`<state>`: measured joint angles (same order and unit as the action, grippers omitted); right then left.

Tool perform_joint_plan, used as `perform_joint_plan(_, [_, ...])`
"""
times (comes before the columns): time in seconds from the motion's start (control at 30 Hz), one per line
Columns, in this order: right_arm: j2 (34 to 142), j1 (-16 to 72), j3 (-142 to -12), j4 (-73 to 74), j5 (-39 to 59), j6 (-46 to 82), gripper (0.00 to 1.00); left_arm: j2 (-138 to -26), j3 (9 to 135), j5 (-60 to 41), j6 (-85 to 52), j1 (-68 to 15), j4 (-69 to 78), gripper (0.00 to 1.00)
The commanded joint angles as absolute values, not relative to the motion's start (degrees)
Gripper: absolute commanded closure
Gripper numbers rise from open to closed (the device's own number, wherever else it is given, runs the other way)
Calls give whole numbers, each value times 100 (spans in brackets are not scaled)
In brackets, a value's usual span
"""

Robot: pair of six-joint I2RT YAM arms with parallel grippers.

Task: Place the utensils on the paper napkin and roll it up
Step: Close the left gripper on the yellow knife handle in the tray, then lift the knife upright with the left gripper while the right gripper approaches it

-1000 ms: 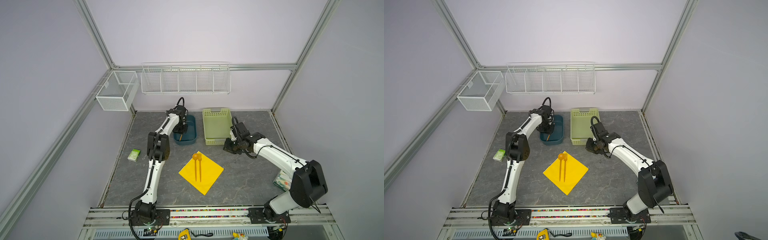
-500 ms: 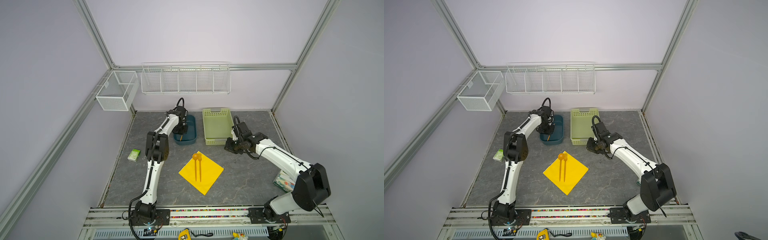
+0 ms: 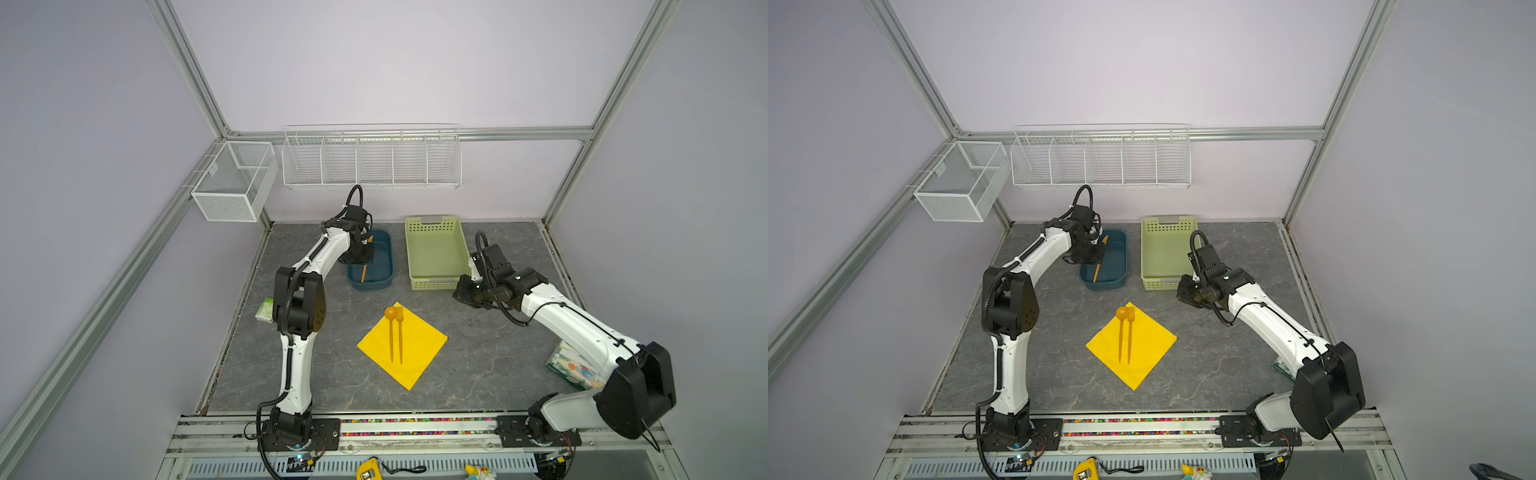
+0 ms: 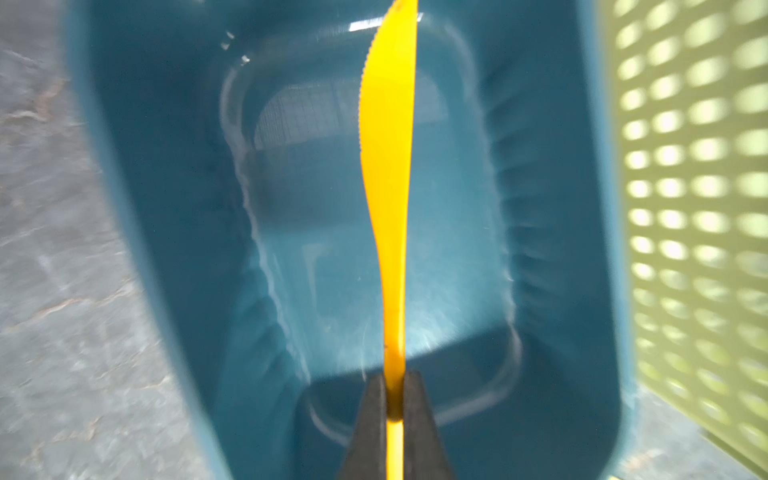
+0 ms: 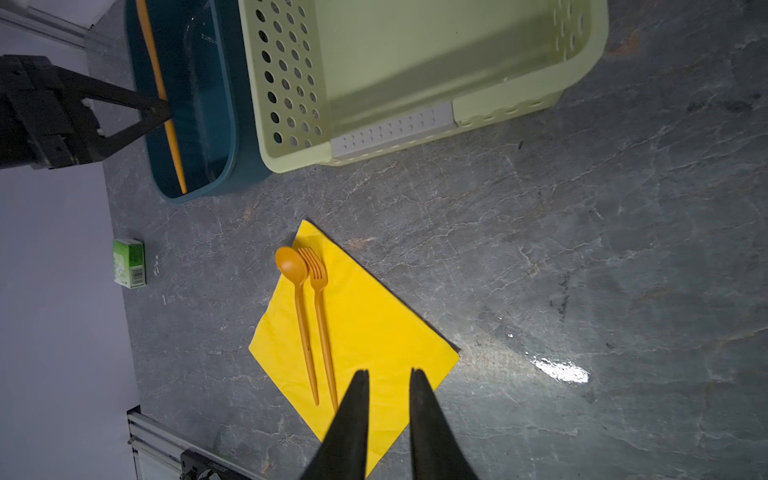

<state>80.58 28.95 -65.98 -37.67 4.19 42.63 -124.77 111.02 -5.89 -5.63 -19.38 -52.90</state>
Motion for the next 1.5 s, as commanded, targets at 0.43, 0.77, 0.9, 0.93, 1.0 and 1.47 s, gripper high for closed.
perform_joint_plan(0.43, [7542, 2913, -6320, -3192, 1041, 4107, 79, -10476, 9527, -1636, -776, -2054, -4306, 100])
perform_joint_plan(0.77, [8129, 3036, -6740, -2312, 1828, 4437, 74, -9731, 9061, -1644, -747, -2666, -4263, 100])
perform_joint_plan(0.9, [8562, 3080, -6972, -1831, 2174, 4802, 73, -9560, 8892, -1692, -869, -2833, -4203, 100])
perform_joint_plan(0.93, [8653, 3093, -7022, -1684, 2279, 4892, 72, -9540, 8878, -1688, -885, -2868, -4201, 100])
perform_joint_plan(1.0, [8898, 3124, -7211, -1473, 2461, 5045, 71, -9510, 8853, -1673, -912, -2934, -4202, 100])
perform_joint_plan(1.47, [10168, 3234, -8446, -976, 2844, 5670, 68, -9426, 8774, -1670, -1024, -3015, -4167, 100])
